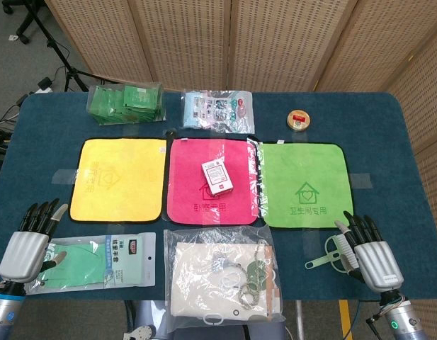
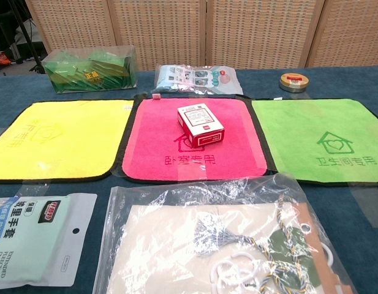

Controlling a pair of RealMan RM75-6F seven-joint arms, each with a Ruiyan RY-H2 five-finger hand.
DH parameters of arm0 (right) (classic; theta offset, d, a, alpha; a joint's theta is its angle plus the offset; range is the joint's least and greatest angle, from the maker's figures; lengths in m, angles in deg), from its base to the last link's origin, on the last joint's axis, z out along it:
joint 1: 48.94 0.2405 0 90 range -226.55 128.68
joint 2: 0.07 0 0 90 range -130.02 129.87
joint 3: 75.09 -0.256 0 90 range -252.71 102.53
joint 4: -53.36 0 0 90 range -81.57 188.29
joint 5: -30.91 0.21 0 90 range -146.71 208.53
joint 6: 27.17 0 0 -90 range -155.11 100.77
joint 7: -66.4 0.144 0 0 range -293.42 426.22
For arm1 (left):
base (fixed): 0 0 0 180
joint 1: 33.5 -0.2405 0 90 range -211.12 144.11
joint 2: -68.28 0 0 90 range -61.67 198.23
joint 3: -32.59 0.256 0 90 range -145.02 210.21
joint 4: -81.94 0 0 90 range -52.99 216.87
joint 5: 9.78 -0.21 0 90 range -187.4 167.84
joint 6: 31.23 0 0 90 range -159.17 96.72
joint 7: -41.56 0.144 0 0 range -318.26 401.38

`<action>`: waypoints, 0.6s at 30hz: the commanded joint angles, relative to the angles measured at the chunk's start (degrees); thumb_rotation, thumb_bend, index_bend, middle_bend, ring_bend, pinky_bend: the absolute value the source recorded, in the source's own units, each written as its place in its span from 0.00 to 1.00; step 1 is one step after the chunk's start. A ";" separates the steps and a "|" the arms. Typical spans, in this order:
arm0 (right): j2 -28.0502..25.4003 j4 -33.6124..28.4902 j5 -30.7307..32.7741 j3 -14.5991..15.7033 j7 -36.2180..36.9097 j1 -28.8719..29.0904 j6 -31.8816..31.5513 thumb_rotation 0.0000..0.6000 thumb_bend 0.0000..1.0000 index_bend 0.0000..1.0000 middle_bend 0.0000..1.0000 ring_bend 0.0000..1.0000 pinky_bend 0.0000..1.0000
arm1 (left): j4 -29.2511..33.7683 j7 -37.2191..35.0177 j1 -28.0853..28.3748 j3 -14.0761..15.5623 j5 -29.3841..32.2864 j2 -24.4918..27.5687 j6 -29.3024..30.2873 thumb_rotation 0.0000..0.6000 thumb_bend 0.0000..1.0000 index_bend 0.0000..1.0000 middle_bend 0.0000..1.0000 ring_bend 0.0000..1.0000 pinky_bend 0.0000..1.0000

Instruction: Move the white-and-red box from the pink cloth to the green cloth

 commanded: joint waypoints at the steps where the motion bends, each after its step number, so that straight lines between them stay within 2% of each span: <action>1: -0.06 -0.03 -0.06 0.06 0.10 -0.05 -0.07 1.00 0.47 0.11 0.00 0.00 0.00 | 0.11 0.23 -0.04 0.07 -0.21 -0.05 0.19 1.00 0.15 0.00 0.00 0.00 0.00; 18: 0.30 -0.09 0.27 0.18 -0.63 0.23 0.84 1.00 0.47 0.11 0.00 0.00 0.00 | 0.64 -0.70 -0.31 0.28 -0.93 0.60 1.01 1.00 0.15 0.00 0.00 0.00 0.00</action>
